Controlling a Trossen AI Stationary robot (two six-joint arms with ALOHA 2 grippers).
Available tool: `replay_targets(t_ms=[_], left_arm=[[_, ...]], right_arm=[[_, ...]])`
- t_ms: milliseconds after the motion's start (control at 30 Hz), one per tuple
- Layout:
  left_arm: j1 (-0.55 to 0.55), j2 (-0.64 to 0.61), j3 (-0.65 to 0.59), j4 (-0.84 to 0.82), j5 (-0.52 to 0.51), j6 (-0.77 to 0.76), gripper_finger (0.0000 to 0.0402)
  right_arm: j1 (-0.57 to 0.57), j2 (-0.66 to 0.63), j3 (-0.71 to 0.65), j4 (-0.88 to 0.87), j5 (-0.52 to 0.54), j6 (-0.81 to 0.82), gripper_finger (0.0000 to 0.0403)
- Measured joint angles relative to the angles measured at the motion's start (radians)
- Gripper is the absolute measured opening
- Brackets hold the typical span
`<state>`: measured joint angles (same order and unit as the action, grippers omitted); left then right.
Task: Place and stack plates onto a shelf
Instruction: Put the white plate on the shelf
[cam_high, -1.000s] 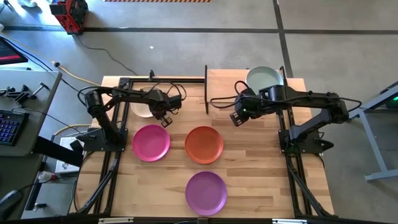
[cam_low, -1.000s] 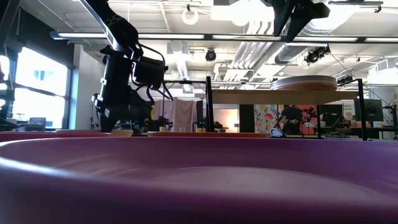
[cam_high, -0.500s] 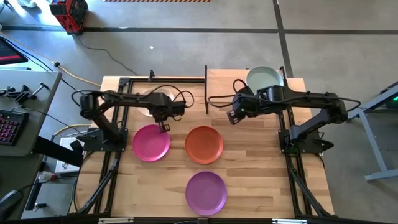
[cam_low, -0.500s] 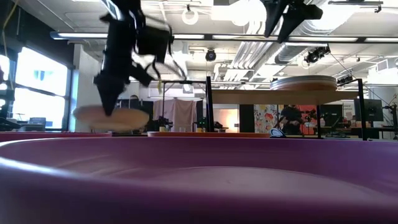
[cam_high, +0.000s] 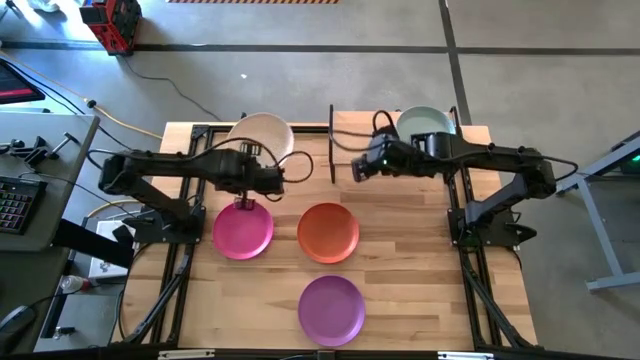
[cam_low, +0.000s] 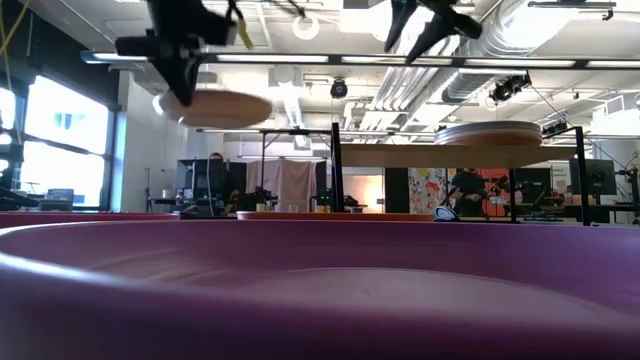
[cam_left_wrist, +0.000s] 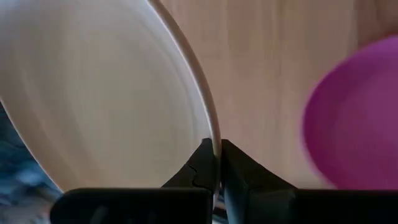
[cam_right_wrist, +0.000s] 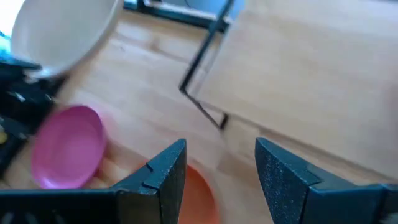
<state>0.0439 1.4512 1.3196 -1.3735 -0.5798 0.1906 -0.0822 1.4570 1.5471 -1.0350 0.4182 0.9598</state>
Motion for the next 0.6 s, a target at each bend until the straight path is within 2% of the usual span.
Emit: replay_targets(t_ms=[300,433,600], left_arm=[[-0.114,-0.011,0.013,0.01,-0.268,0.372,0.0002],[-0.139,0.005,0.013,0.052,-0.396,0.482,0.0002],[-0.15,0.021,0.013,0.175,-0.452,0.625,0.0002]], right_arm=[[-0.123,0.0,0.004,0.225,-0.062,-0.125,0.0169],[-0.17,0.0,0.004,0.286,-0.063,-0.161,0.0169],[-0.208,0.002,0.004,0.312,-0.08,-0.188,0.0169]])
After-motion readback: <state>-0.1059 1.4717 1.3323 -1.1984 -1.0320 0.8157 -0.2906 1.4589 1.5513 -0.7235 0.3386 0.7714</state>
